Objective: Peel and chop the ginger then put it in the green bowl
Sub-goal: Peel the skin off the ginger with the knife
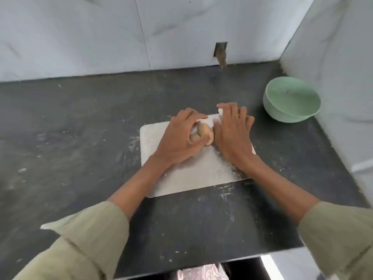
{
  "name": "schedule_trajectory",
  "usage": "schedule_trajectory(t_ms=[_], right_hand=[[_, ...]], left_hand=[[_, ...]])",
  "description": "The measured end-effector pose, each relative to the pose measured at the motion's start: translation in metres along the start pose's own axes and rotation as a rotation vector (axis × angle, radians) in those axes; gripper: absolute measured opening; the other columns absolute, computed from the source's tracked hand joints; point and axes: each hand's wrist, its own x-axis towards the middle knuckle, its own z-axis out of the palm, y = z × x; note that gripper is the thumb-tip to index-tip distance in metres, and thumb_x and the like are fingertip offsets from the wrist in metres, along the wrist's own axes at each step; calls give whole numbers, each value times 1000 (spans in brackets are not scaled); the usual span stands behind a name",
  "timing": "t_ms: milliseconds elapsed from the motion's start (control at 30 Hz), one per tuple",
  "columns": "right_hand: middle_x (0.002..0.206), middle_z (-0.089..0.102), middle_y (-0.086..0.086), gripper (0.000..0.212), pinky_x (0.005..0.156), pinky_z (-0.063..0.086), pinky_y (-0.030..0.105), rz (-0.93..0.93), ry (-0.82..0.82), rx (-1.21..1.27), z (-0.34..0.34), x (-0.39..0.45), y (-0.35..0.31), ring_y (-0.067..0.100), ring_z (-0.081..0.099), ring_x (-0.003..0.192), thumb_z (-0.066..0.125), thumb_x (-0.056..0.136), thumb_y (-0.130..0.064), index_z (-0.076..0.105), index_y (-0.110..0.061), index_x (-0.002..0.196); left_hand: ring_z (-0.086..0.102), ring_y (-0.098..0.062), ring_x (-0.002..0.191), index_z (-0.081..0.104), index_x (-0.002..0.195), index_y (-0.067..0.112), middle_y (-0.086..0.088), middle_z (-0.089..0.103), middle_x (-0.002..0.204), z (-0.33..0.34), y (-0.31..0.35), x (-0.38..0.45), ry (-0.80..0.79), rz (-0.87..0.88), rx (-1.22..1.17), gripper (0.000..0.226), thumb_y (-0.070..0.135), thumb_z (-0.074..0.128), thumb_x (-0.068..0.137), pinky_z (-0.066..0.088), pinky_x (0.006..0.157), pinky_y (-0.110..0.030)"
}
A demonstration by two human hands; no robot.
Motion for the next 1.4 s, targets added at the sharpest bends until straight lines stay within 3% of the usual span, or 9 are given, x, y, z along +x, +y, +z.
schedule_trajectory(t_ms=[133, 367, 500, 733, 900, 1033, 1200, 1300, 1400], right_hand=[[128, 44, -1, 33, 83, 29, 41, 62, 151, 115, 11, 15, 4, 23, 38, 110, 54, 92, -22, 49, -23, 124], [122, 39, 3, 37, 83, 28, 42, -13, 116, 12, 12, 20, 13, 27, 37, 109, 57, 83, -23, 46, -21, 119], [124, 39, 8, 38, 85, 28, 43, 41, 3, 16, -2, 1, 13, 31, 37, 113, 58, 82, -21, 47, -17, 118], [148, 34, 19, 58, 111, 31, 55, 136, -50, -101, -32, -85, 34, 39, 31, 137, 58, 95, -31, 36, -8, 143], [140, 47, 25, 42, 103, 39, 44, 98, -80, -127, -41, -107, 30, 43, 45, 125, 48, 99, -13, 47, 3, 137], [127, 58, 24, 35, 84, 46, 41, 34, 5, 0, -48, -113, 13, 40, 60, 114, 38, 105, -5, 55, 4, 135], [105, 64, 11, 29, 74, 43, 39, 11, 183, 407, -44, -100, 0, 37, 63, 100, 42, 109, -34, 53, -8, 116], [105, 62, 7, 23, 70, 41, 39, -55, 183, 312, -42, -105, 6, 35, 61, 94, 44, 108, -33, 48, -13, 118], [112, 62, 5, 27, 75, 44, 39, -91, 132, 266, -38, -106, 13, 32, 62, 101, 50, 105, -30, 48, -15, 126]], left_hand=[[51, -13, 107, 62, 126, 28, 11, 53, 116, 14, -10, -2, -3, 170, 269, 53, 63, 66, 86, 40, 91, -39], [58, -10, 84, 60, 121, 32, 15, 50, 106, 20, -7, -13, 90, 234, 395, 49, 66, 60, 87, 48, 78, -32], [60, -12, 96, 57, 124, 34, 15, 54, 115, 17, 2, -23, 53, 222, 452, 48, 63, 62, 87, 51, 83, -35], [55, -26, 122, 52, 140, 19, -4, 57, 134, 26, 22, -70, 66, 78, 343, 53, 34, 70, 91, 42, 102, -36], [58, -23, 120, 58, 135, 25, 1, 63, 133, 30, 32, -88, 176, -53, 217, 52, 35, 75, 87, 44, 98, -33], [62, -22, 111, 61, 128, 28, 3, 69, 122, 30, 35, -93, 204, -74, 185, 48, 42, 74, 85, 47, 92, -35], [61, -26, 107, 61, 119, 32, 6, 68, 107, 32, 33, -92, 261, -54, 272, 31, 53, 55, 97, 47, 94, -48], [60, -29, 108, 60, 115, 27, 0, 68, 110, 30, 37, -85, 239, -88, 336, 31, 52, 45, 102, 46, 95, -50], [61, -31, 102, 55, 92, 26, -3, 63, 100, 26, 40, -70, 221, -218, 279, 40, 55, 32, 107, 47, 91, -46]])
